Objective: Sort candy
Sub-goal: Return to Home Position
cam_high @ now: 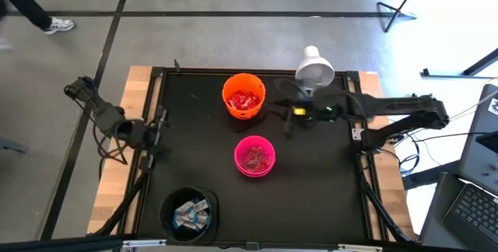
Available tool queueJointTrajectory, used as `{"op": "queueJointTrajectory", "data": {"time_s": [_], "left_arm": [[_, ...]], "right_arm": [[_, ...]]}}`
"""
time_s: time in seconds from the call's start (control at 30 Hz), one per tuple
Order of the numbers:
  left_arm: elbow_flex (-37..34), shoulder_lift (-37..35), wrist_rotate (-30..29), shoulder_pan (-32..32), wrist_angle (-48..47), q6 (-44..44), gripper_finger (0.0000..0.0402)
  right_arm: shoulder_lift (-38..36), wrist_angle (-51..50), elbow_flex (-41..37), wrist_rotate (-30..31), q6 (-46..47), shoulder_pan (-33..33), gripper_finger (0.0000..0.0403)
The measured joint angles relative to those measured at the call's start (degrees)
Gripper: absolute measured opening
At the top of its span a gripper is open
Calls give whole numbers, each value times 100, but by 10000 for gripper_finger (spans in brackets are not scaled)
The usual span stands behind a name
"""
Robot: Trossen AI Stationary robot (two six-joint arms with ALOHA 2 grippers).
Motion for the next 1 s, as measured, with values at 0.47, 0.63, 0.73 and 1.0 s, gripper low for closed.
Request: {"op": "queueJointTrajectory", "data": {"time_s": [0.47,0.63,0.73,1.0], "left_arm": [[-1160,-1980,234,898,97,-34,131],[-1174,-2607,297,1171,-738,-303,131],[-1175,-2939,298,1264,-1063,-599,131],[-1307,-3036,636,1280,-1019,-648,131]], "right_arm": [[-2920,2710,-3919,564,345,969,75],[-3256,2686,-4240,613,313,1230,73],[-3324,2687,-4322,609,122,1416,73],[-3954,2620,-4712,662,13,1772,73]]}}
